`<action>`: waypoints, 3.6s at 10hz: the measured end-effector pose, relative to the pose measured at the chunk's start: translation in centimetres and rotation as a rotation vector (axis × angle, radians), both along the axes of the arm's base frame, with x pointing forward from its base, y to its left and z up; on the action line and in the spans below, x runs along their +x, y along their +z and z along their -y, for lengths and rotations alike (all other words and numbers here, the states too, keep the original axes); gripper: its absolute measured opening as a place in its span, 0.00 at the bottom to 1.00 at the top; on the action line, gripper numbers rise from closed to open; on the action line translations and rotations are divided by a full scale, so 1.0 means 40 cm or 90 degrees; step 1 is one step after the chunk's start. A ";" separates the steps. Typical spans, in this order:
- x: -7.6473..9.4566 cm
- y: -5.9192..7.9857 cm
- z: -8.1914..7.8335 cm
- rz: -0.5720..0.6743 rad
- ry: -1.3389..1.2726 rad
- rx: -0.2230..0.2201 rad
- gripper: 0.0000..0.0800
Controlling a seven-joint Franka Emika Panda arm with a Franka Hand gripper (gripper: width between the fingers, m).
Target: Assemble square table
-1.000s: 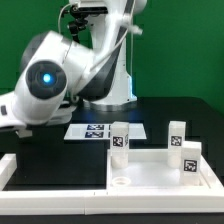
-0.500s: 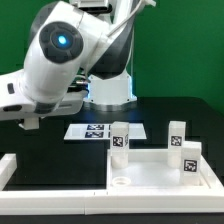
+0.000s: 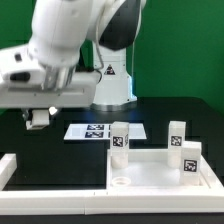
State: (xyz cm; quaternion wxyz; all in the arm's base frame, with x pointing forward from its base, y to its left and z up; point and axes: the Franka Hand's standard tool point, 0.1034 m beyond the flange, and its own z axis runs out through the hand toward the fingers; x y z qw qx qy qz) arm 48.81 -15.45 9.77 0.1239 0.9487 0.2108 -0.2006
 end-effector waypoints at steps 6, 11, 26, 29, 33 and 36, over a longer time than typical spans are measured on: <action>0.010 0.020 -0.010 0.199 0.001 0.074 0.36; 0.211 0.208 -0.115 0.374 -0.027 0.136 0.36; 0.357 0.210 -0.314 0.542 -0.227 0.214 0.36; 0.326 0.106 -0.321 0.641 -0.218 0.153 0.36; 0.329 0.054 -0.357 0.639 -0.203 0.162 0.36; 0.335 0.091 -0.365 0.614 -0.188 0.187 0.36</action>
Offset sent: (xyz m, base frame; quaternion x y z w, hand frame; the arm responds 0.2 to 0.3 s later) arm 0.0000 0.0000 0.0000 0.0000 0.1938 0.0000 0.9810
